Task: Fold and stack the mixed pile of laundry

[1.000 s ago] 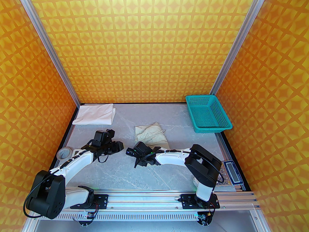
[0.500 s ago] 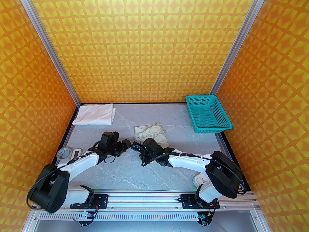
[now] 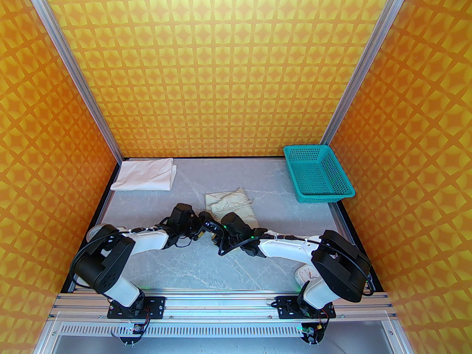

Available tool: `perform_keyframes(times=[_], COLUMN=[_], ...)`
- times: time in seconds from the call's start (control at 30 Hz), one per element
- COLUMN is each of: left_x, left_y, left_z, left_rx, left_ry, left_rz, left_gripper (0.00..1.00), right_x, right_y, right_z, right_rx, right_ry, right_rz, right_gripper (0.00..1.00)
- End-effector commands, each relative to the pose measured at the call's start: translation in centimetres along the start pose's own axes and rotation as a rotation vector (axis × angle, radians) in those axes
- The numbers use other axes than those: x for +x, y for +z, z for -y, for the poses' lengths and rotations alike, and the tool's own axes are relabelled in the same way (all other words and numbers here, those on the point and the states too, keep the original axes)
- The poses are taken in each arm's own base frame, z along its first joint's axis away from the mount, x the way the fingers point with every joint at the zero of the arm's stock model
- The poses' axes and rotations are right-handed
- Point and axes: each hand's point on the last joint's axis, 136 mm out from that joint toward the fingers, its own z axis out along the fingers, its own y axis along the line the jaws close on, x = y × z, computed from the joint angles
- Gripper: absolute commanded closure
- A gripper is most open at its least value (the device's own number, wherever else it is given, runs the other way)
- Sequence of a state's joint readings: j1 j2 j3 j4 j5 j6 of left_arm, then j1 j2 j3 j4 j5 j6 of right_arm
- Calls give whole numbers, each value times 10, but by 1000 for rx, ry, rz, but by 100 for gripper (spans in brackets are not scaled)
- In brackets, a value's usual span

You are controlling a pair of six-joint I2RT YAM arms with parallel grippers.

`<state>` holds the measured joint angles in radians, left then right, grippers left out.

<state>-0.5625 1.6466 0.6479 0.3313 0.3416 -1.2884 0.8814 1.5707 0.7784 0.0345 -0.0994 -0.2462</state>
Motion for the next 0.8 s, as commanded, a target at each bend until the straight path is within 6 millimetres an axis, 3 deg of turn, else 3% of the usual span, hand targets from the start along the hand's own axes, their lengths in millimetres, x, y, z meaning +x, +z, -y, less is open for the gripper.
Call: perform_keyframes(times=[0.0, 0.17, 0.27, 0.37, 0.47, 0.53, 0.63, 0.77], left_x=[-6, -6, -6, -8, -11, -13, -22, -43], left_y=[10, 27, 35, 40, 39, 35, 28, 18], left_z=[24, 22, 25, 27, 33, 38, 44, 49], left_rx=[70, 61, 65, 73, 84, 88, 79, 69], left_ry=[-7, -31, -32, -26, 6, 51, 134, 256], left_rz=[30, 21, 18, 19, 32, 46, 67, 108], left_gripper=[22, 26, 36, 55, 84, 100, 100, 100], right_x=[-19, -24, -27, -27, -24, -19, -15, -14], right_y=[-5, -10, -16, -19, -18, -20, -31, -51], right_z=[-2, -3, -1, 2, 6, 13, 20, 37], right_rx=[-26, -29, -17, -8, 9, 41, 62, 94], right_ry=[18, 17, 11, 18, 50, 91, 150, 244], right_rz=[78, 101, 113, 122, 116, 112, 140, 187], right_gripper=[100, 100, 100, 100, 100, 82, 53, 39])
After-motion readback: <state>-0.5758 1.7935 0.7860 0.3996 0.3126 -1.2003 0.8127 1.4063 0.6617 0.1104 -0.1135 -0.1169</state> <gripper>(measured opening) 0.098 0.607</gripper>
